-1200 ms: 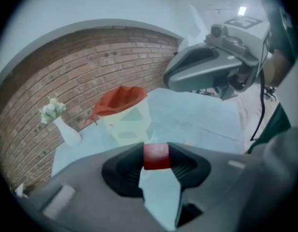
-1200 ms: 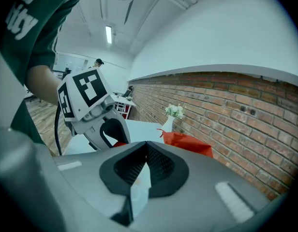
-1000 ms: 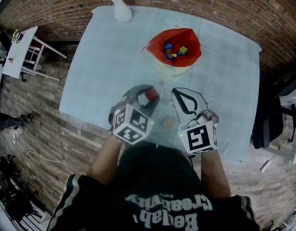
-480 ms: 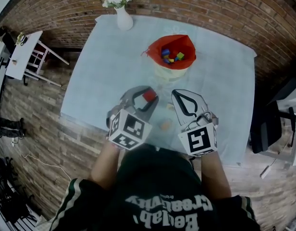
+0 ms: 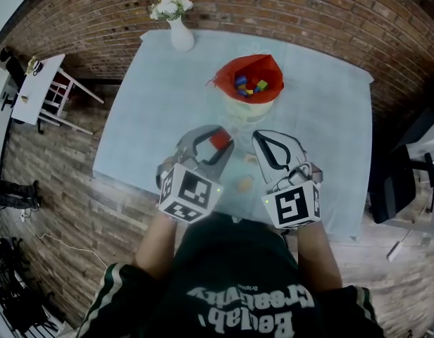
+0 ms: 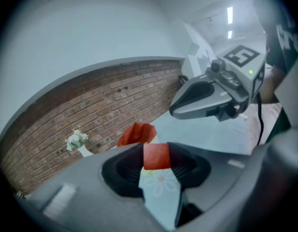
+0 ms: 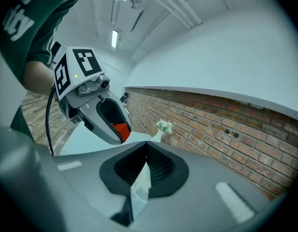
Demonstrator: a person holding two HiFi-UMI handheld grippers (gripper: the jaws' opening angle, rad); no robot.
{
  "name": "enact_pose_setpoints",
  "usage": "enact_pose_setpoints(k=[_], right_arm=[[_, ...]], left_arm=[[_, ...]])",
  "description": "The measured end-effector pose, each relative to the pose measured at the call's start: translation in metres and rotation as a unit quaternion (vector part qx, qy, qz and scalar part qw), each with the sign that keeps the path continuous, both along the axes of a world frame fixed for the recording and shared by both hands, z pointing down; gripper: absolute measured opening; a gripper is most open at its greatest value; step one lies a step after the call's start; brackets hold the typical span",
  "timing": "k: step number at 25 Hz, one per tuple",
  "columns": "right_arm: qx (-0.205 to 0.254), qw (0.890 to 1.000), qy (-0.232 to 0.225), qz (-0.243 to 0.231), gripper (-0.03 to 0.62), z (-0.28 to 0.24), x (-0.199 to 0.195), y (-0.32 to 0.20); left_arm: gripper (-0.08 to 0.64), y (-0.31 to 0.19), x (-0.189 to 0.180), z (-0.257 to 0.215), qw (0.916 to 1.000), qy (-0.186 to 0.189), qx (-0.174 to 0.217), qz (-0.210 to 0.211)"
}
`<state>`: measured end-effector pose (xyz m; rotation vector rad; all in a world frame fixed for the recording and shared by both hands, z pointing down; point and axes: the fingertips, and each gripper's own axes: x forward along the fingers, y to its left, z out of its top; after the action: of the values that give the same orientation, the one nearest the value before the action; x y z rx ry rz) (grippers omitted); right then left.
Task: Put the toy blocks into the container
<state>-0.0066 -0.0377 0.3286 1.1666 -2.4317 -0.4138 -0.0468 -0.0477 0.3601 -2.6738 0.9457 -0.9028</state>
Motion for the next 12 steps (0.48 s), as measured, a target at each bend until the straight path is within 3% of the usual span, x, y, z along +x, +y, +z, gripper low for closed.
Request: enact_pose_setpoints(k=[12], right_arm=[[-0.003,0.998,0.01,0.055,0.005,-0.011,0.02,-0.044]], left_arm=[[0.147,-0.054,0.021,-0.006,0.9986,-0.002,0.0,0.052]])
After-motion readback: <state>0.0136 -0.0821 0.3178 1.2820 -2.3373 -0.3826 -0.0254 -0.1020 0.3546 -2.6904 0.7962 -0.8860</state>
